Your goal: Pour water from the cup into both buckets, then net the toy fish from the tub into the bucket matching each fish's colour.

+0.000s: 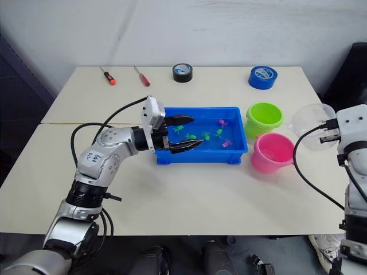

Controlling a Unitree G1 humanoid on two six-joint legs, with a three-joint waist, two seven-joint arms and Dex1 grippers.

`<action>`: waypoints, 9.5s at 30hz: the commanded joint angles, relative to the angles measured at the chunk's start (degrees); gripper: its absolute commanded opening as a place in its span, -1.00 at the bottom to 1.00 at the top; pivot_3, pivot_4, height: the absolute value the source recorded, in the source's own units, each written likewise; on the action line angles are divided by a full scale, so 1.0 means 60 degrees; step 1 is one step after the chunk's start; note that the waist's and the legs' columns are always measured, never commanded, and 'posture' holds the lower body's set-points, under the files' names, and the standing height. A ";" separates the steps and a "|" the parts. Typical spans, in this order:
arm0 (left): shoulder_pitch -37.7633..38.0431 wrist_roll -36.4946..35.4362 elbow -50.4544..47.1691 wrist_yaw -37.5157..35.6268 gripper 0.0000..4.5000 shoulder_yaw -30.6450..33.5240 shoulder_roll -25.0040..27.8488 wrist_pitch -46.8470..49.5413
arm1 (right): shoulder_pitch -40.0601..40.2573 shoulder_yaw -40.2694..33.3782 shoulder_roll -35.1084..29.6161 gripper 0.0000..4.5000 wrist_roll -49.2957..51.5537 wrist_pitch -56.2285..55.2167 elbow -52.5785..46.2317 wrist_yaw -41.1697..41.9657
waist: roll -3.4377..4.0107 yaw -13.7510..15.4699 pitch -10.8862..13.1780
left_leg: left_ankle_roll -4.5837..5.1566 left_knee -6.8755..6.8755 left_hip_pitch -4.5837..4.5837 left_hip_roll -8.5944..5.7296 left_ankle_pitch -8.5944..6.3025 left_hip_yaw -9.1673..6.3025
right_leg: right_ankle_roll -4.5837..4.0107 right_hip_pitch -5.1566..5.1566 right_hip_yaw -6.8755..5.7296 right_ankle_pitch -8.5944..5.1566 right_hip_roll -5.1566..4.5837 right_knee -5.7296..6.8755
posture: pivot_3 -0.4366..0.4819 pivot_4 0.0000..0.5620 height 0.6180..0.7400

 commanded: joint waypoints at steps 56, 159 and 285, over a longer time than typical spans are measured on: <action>0.0326 -0.0188 -0.1198 0.0491 1.00 0.0538 0.0002 0.0403 | -0.8648 0.8738 -0.0398 -0.97 -0.7505 -0.5914 1.0437 -0.4903 | 0.0005 -0.0409 0.0002 | 0.0010 0.0001 0.0008 -0.0001 0.0004 0.0035 | 0.0011 -0.0028 0.0013 0.0007 -0.0014 0.0042 | -0.05 -0.47 1.00; 0.3847 -0.0869 -0.2727 -0.0661 1.00 0.1615 0.1637 0.0558 | 0.4242 -0.0330 -0.0834 1.00 0.9754 0.3172 -0.8694 0.2792 | -0.0080 -0.0254 0.0029 | 0.0072 -0.0022 0.0004 0.0016 -0.0035 0.0015 | 0.0040 0.0013 0.0021 0.0025 0.0001 -0.0037 | -0.05 -0.47 1.00; -0.1320 -0.0435 0.0252 -0.5246 0.22 0.0339 0.2918 0.1036 | -0.2068 0.5036 -0.0118 -1.00 0.5885 0.4726 -0.6801 0.6509 | -0.0177 0.0023 0.0088 | 0.0075 0.0132 -0.0219 -0.0047 -0.0025 -0.0224 | -0.0056 -0.0142 -0.0302 -0.0021 -0.0144 0.0196 | -0.05 -0.47 1.00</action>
